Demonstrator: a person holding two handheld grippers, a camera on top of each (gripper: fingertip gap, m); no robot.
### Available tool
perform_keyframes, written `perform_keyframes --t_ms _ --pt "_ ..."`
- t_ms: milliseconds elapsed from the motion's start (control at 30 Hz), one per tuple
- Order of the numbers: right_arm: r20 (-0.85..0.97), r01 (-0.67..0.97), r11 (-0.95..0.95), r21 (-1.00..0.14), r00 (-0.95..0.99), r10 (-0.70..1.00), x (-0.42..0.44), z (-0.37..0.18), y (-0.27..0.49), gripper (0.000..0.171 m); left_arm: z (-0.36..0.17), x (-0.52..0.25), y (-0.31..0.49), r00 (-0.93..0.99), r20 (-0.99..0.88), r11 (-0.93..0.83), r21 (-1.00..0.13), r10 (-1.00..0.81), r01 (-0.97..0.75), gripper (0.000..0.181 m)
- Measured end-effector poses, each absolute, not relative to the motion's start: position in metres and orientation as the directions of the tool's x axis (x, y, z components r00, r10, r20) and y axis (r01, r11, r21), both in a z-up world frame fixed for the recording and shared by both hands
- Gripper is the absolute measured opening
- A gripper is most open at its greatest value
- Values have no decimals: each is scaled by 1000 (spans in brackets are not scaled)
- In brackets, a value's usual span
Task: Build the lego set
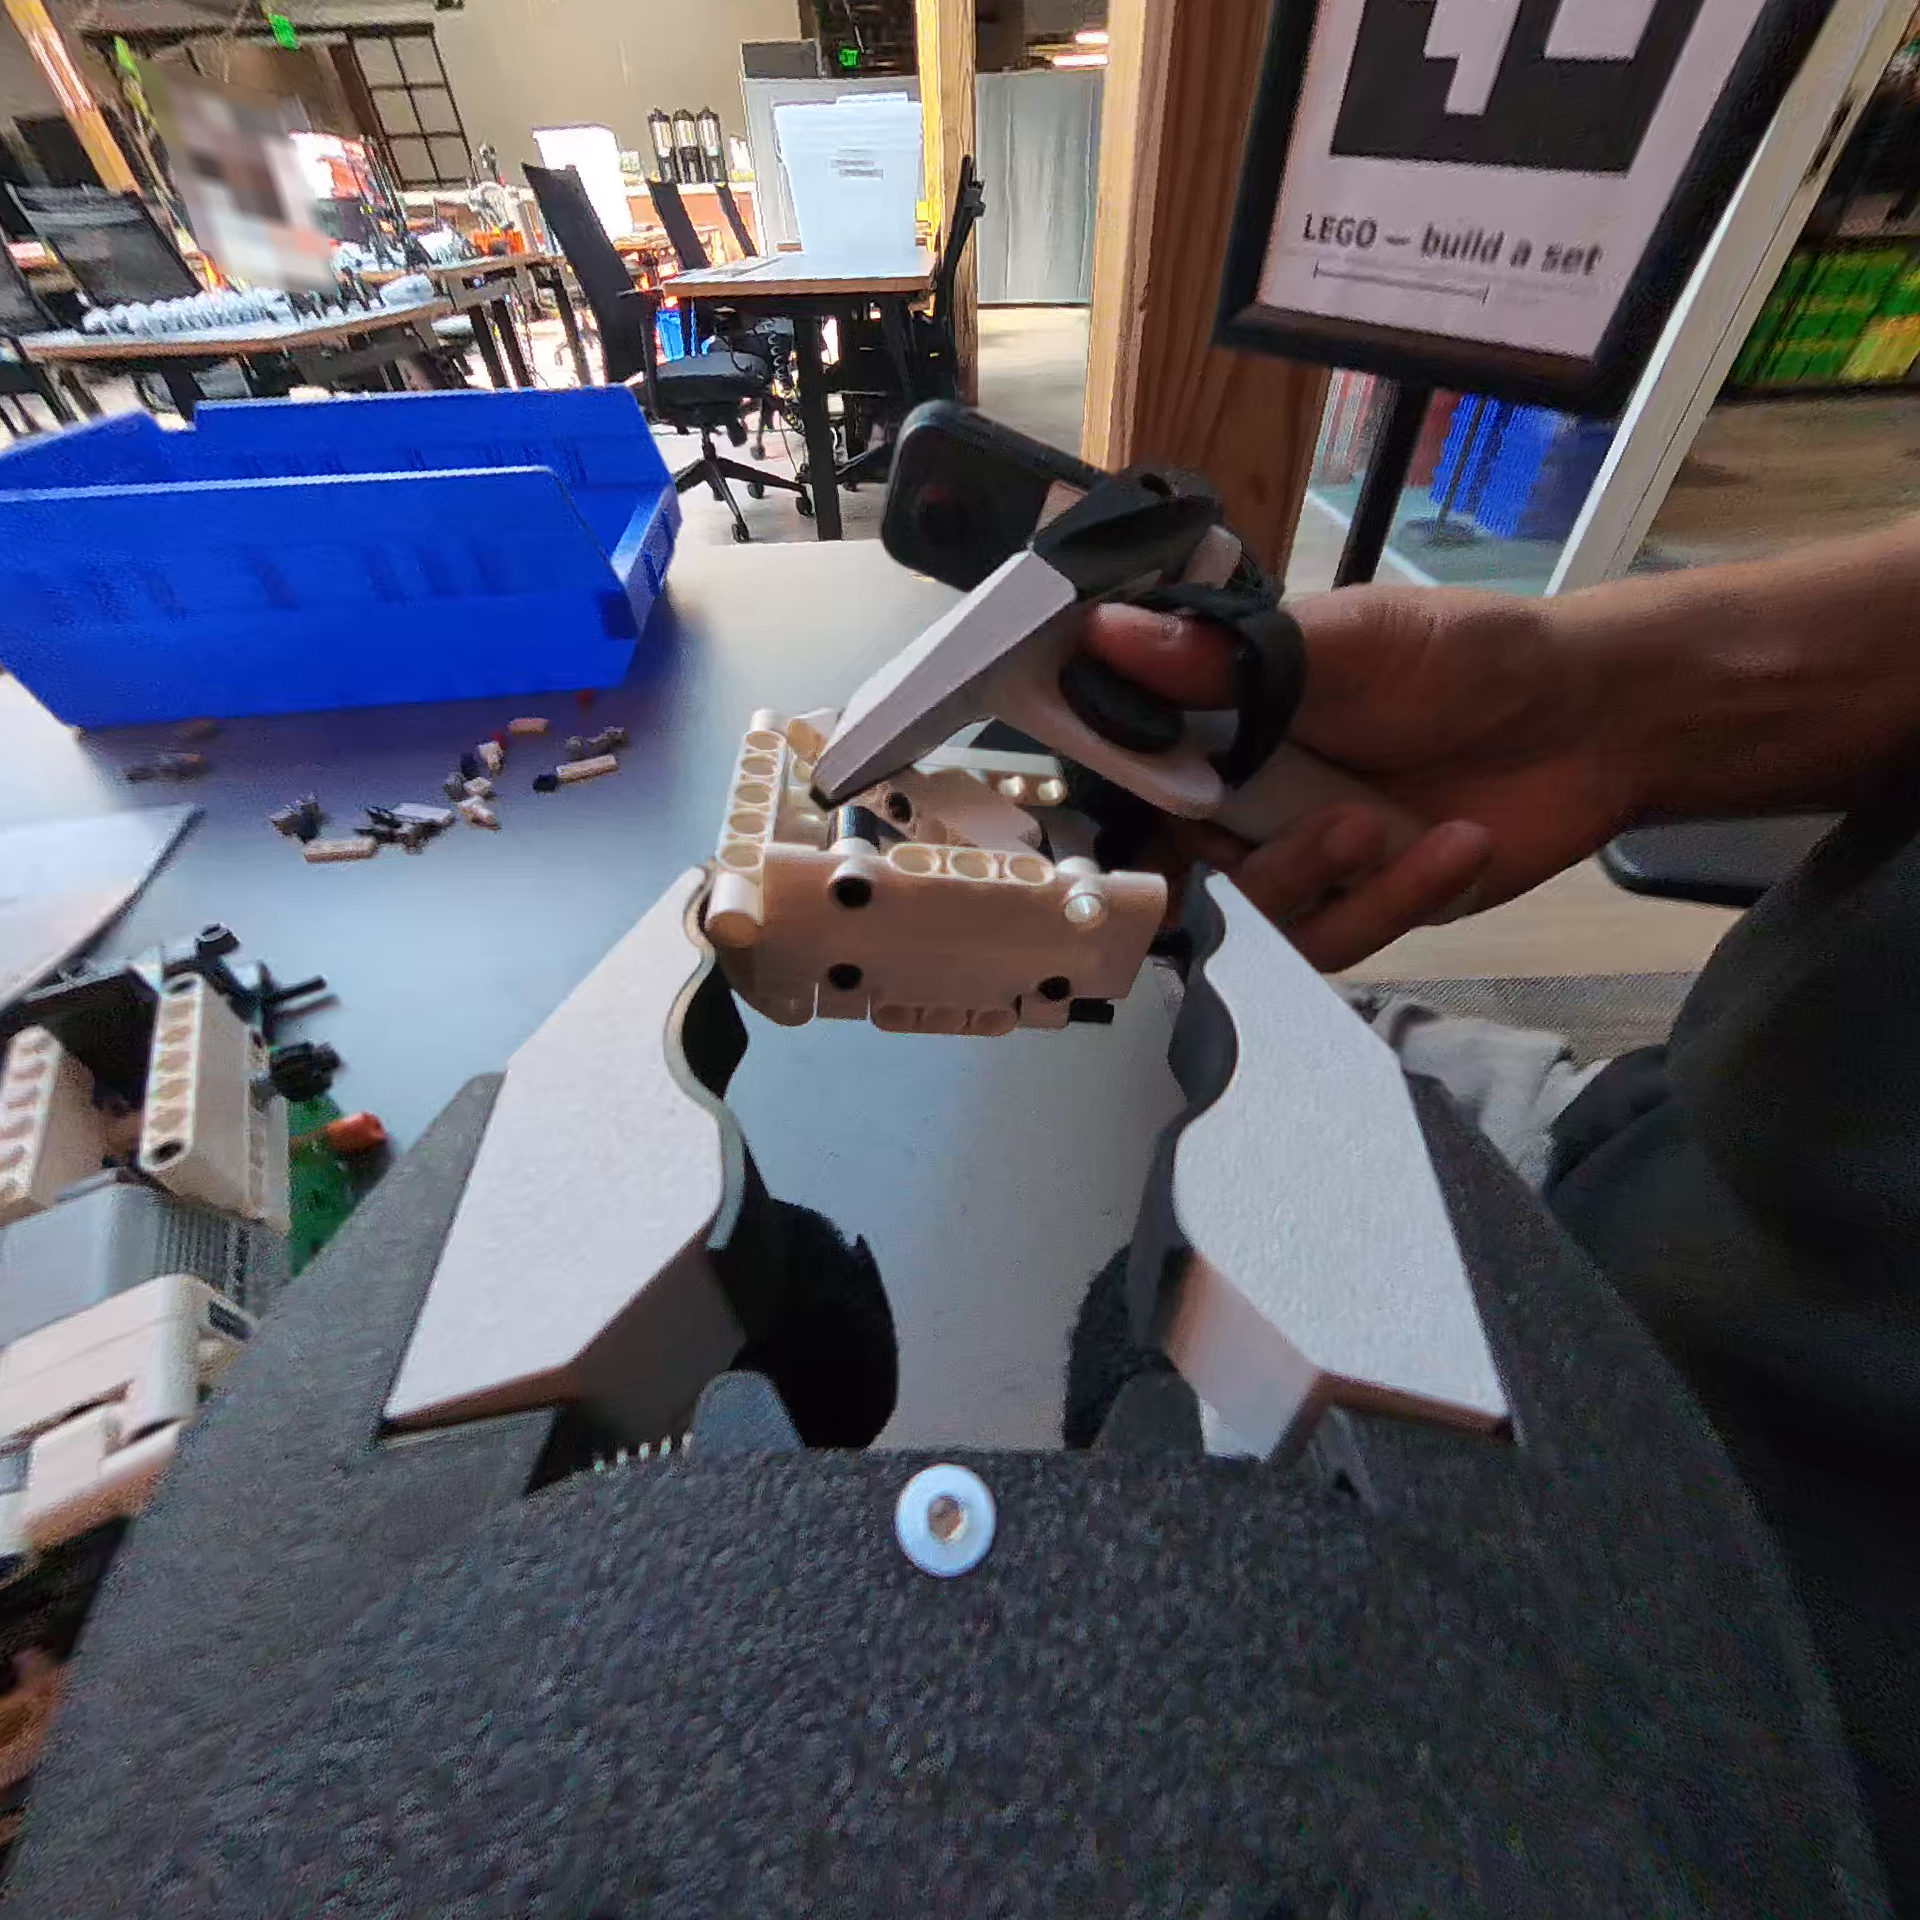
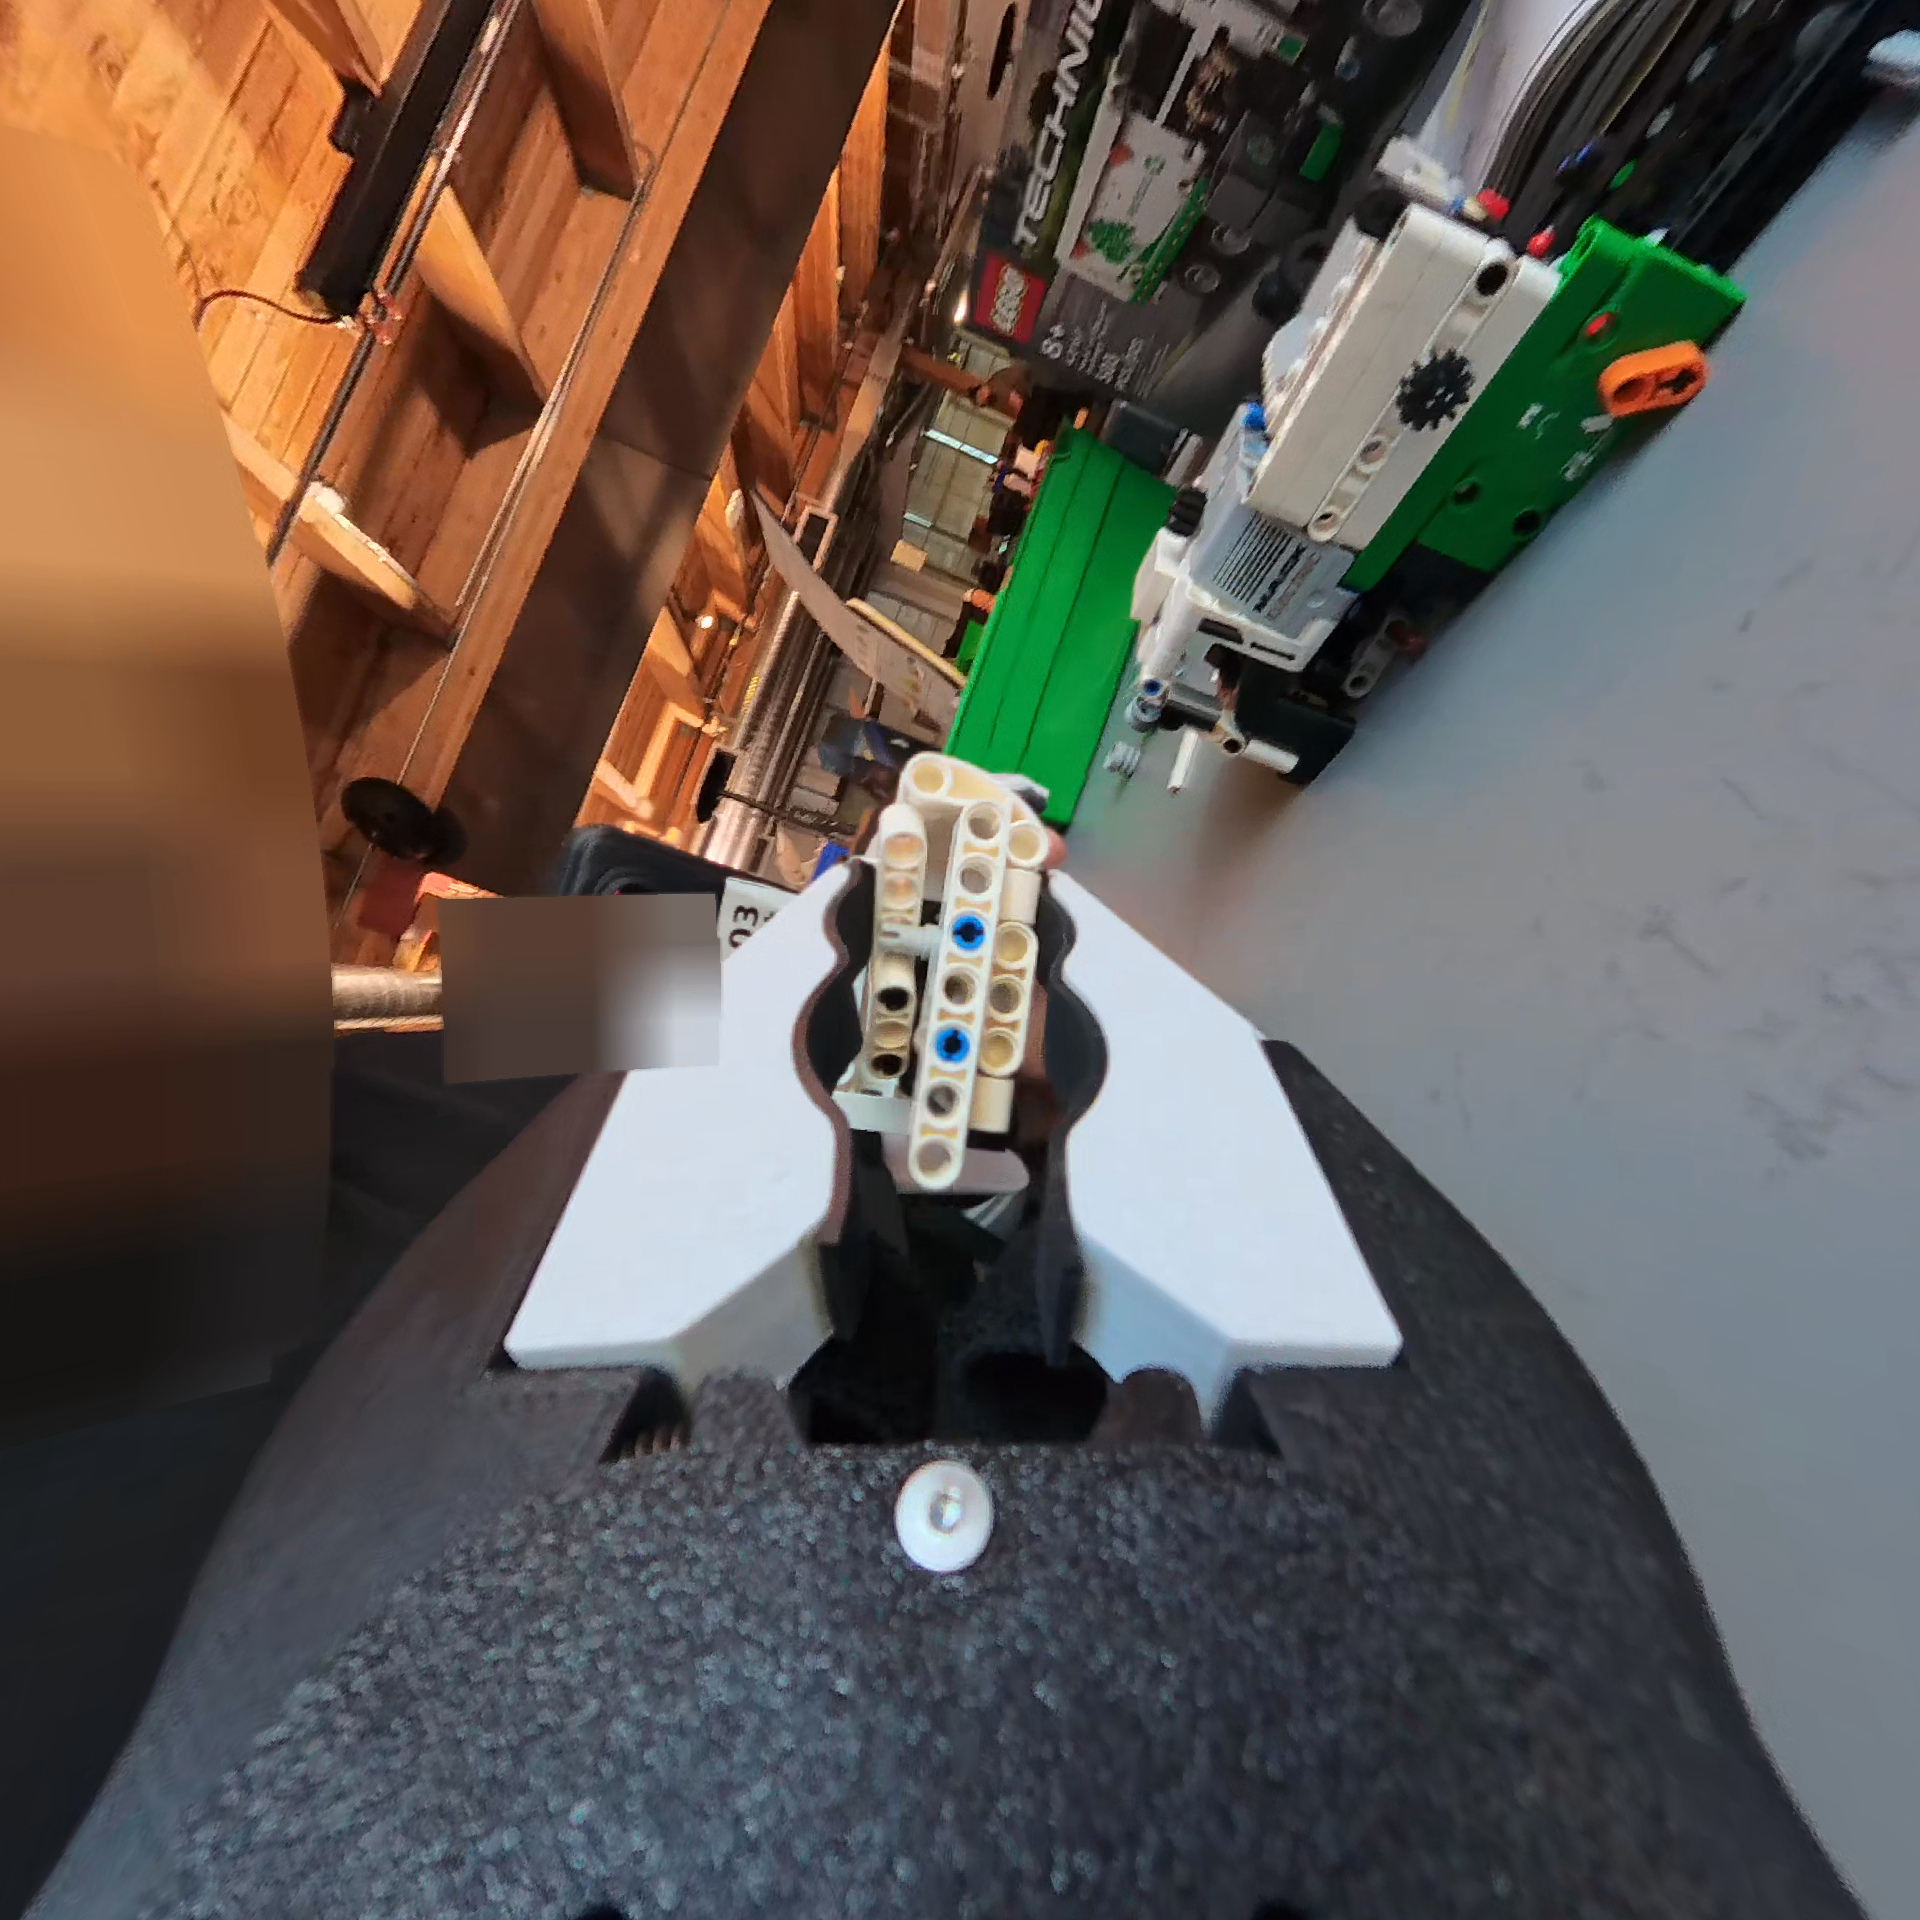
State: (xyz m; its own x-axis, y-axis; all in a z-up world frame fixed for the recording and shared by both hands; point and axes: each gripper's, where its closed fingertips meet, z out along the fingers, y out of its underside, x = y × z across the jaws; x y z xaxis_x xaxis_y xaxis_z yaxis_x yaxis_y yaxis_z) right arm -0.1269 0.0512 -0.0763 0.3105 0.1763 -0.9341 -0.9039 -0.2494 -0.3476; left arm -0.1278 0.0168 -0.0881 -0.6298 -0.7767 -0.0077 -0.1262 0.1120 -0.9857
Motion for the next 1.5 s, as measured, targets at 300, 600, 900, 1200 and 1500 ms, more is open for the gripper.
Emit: perform_keyframes --t_ms 300,600,900,1200,1500 --pt "-725 -708 -209 -674 689 4 -94 -64 56 38 -78 -119 40 -630 361 -227 -931 -688 -286 83" --pt "53 256 -412 -874 895 442 -138 -48 36 33 -80 -128 29 -712 333 -156 -940 -618 -305 83" --pt "-18 647 -484 -588 588 808 -159 -83 18 29 -88 -151 3 -824 218 13 -965 -523 -263 84" --pt "150 705 -446 -551 609 779 -150 -74 33 18 -96 -141 13 -785 268 14 -943 -558 -332 84" --pt "301 371 -450 -812 928 220 -66 -56 40 16 -101 -121 41 -693 247 5 -940 -677 -341 84"
